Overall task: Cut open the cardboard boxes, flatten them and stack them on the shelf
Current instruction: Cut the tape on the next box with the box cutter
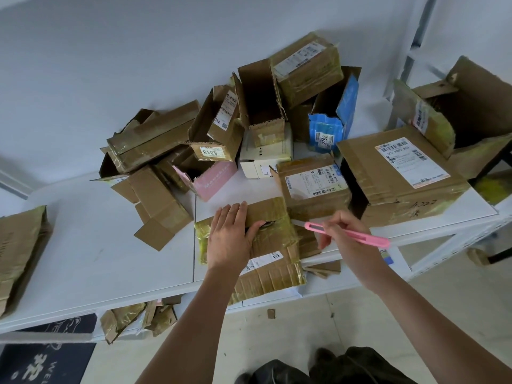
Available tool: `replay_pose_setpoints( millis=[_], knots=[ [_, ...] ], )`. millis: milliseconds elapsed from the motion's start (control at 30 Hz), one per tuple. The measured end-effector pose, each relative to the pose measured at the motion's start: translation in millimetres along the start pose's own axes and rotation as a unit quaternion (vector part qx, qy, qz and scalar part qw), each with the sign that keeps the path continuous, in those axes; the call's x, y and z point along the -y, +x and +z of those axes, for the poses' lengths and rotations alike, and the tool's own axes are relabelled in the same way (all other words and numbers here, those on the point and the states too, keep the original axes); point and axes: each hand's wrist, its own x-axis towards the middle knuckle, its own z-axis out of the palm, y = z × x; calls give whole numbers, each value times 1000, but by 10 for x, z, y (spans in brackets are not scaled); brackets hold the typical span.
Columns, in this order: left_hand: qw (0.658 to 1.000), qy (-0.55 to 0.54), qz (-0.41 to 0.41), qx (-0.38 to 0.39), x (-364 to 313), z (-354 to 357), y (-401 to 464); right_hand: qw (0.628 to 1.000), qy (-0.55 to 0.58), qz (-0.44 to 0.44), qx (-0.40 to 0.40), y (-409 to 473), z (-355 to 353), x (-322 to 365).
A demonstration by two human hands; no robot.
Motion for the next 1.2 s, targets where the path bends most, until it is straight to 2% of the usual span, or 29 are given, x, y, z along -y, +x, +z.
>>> replay_pose_setpoints(
  millis=[167,333,633,733,900,1033,1200],
  knots=[
    [1000,1,-4,5,5,16,16,999,-22,6,41,-91,-145,118],
    [1000,-4,-4,6,-6,-1,32,999,-33,-31,-6,68,-32,183],
    [1000,-14,6,6,4,-19,15,997,-50,-5,56,-18,-58,242],
    [1000,-10,1,6,-31,-91,48,1000,-9,20,16,17,-87,268],
    [996,20,-74,52,-71,-262,148,995,50,4,-82,-2,-116,245],
    [983,-33,-171,54,-41,-338,75,991,88,-11,-98,28,-97,269],
    [957,-141,-252,13,67,-435,-7,994,82,-1,-76,54,14,269]
  ],
)
